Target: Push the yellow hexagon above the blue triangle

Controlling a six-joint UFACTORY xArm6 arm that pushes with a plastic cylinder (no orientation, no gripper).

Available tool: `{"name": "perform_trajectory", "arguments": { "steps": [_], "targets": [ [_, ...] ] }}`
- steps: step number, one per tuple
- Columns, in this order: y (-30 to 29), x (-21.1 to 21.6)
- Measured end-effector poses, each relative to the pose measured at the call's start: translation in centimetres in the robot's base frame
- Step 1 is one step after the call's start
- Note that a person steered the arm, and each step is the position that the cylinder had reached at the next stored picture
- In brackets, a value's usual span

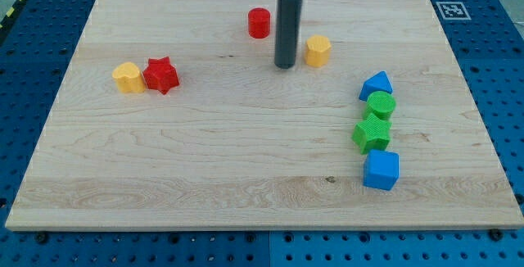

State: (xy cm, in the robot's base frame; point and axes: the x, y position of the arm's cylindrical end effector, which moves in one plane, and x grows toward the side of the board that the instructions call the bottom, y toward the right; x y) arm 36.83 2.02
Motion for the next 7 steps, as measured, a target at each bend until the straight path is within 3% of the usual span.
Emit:
{"name": "perform_trajectory", "arguments": {
  "steps": [1, 3, 7],
  "targets": [
    [2.7, -3.0],
    [7.4, -3.5],
    [5.6, -2.1]
  ]
}}
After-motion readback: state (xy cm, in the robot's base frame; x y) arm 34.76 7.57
